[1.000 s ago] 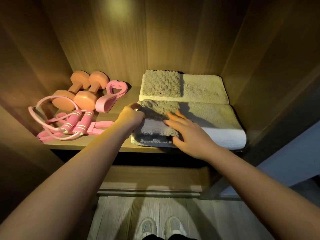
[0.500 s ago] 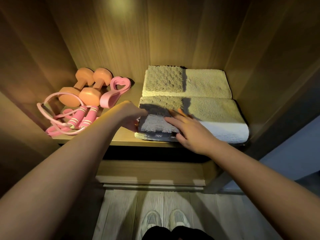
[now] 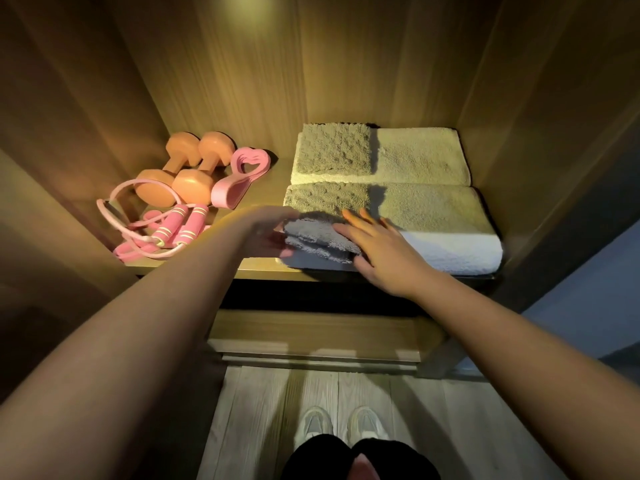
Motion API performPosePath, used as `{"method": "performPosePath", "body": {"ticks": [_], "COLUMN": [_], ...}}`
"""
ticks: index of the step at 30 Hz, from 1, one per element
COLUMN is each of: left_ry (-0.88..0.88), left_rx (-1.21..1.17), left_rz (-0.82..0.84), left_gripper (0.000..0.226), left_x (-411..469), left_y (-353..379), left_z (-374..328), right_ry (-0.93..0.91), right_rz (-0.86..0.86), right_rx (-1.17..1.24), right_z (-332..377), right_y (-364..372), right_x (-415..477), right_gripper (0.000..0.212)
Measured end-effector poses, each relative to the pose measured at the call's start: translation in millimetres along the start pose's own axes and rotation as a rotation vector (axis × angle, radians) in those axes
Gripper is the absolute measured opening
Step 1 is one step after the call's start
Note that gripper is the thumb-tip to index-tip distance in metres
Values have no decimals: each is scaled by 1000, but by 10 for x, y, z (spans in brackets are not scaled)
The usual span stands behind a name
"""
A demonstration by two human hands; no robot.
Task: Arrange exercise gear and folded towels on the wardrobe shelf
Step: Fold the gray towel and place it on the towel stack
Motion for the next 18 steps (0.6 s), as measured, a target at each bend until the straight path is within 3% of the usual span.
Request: {"method": "performPosePath", "body": {"ticks": [6,13,18], "left_ry": [-1,-50,-43], "left_rx": [-77,-101,198], "left_rz": [6,0,-117], "left_gripper": [20,36,36], "left_x": [63,226,301], "left_y": [43,-8,108], "left_z": [-178,-309,-411], "right_ry": [17,3,-7], "right_rz": [-14,-75,-97], "right_rx": [-3,36,28], "right_z": [-10,-35,-55], "right_y": [3,59,87], "right_x": [13,6,-7], "right_gripper": [61,61,61]}}
Point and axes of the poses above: each hand's wrist, its own x-axis towards the middle knuckle, its own y-axis out of the palm, z = x × y, the point moved 1 cm from there along x, towards the middle knuckle, and after that the axes turned 7 degrees about z, right-handed, at the moved point
